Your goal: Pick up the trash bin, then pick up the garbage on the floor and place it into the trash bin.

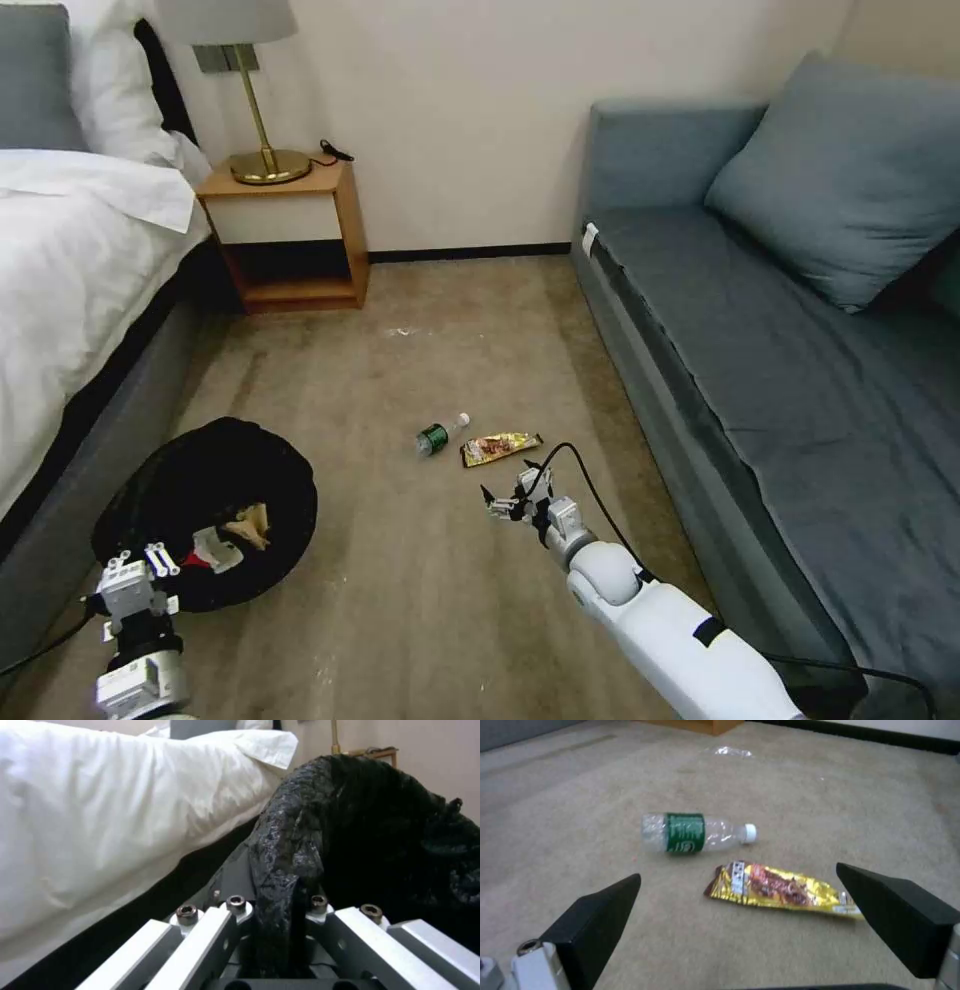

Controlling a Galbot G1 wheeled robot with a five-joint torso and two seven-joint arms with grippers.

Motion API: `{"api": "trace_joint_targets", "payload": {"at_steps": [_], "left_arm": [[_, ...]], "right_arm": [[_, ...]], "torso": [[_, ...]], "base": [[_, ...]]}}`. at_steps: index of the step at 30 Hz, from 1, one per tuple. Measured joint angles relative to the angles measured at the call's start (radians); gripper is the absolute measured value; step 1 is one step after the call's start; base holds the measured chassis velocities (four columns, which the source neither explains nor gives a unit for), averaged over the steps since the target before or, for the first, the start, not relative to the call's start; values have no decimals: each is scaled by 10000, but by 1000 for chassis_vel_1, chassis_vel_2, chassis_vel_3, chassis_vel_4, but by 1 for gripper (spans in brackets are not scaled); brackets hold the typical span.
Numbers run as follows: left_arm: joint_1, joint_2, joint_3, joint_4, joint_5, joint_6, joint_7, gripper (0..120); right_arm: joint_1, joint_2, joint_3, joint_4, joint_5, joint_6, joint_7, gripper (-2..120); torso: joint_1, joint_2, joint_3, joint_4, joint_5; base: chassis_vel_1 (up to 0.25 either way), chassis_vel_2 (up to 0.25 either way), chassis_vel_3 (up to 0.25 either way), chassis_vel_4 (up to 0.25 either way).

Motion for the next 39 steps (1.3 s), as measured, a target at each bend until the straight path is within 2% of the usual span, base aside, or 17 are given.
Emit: {"api": "trace_joint_targets", "payload": {"at_steps": [11, 26, 39], "left_arm": [[-2, -1, -11, 45, 78, -41, -6, 6], [-17, 224, -94, 21, -56, -71, -46, 6], [-6, 149, -56, 160, 58, -155, -47, 6]], "right_arm": [[10, 128, -39, -110, -317, 247, 0, 100], [-116, 202, -96, 93, -609, 469, 10, 100], [-153, 160, -116, -114, -705, 1040, -471, 100]], "torso": [[0, 0, 0, 0, 0], [0, 0, 0, 1, 1], [0, 0, 0, 0, 1]], "base": [[-75, 78, 75, -75], [-80, 84, 80, -78], [-88, 80, 83, -87]]}}
